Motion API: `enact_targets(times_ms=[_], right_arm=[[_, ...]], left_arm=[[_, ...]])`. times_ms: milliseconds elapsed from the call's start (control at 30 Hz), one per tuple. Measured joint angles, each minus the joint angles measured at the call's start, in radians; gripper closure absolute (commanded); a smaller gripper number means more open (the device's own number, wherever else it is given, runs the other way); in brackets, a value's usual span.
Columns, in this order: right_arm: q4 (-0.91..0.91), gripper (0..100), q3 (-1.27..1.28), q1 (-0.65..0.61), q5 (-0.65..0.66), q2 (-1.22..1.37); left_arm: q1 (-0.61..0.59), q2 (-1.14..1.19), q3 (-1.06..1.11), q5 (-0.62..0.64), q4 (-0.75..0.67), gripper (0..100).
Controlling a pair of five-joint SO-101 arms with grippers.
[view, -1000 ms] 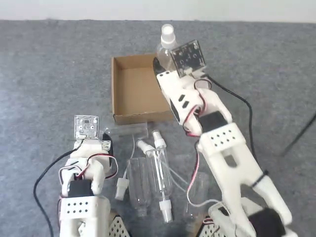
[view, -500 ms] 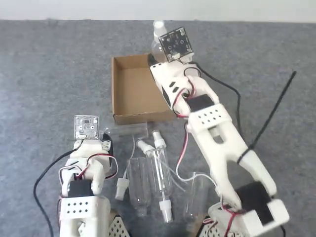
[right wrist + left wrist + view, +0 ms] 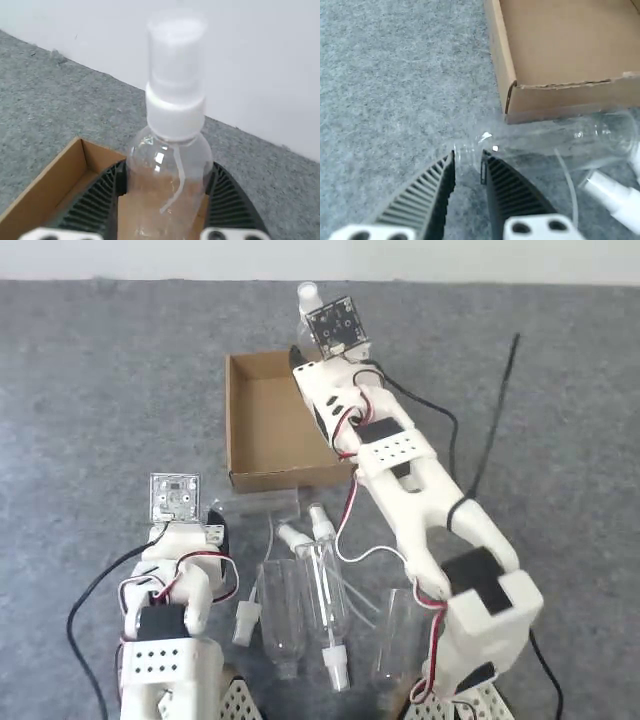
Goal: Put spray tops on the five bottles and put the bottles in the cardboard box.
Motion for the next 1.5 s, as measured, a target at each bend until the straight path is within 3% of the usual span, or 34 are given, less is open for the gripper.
enact_targets(times_ms=[633,1267,1500], right_arm=[[-0.439,98.1,-0.023,-0.066,0.000,0.310],[-0.446,97.2,-0.295,-0.121,0.000,0.562],[-0.446,82.0,-0.295,-0.146,0.000,0.562]], left_arm=[[0.000,0.000,0.000,0.000,0.000,92],[0.000,0.000,0.000,0.000,0.000,92],[0.000,0.000,0.000,0.000,0.000,92]])
